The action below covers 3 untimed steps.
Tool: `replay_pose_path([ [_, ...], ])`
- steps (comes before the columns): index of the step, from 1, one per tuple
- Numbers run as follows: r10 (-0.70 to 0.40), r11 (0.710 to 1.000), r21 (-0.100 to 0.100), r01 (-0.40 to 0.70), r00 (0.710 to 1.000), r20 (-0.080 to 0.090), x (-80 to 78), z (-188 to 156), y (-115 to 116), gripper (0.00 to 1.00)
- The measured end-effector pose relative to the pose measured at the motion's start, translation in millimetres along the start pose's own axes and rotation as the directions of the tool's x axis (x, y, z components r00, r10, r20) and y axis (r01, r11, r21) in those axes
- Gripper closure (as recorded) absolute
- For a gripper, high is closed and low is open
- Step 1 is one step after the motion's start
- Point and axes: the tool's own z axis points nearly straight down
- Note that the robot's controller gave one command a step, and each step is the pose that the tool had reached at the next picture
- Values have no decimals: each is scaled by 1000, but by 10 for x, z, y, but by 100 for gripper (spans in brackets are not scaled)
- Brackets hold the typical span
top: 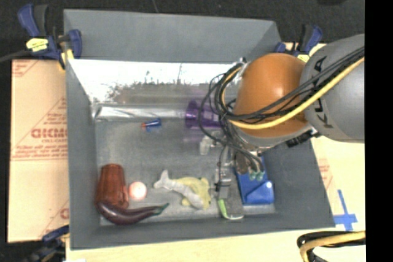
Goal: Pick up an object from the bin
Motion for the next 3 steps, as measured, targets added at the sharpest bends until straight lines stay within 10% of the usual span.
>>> replay_pose_path([
  [1,1,1000,-1,-1,1000,8,-15,-45,-1,0],
  [3,-40,999,0,40,999,17,94,939,54,0],
])
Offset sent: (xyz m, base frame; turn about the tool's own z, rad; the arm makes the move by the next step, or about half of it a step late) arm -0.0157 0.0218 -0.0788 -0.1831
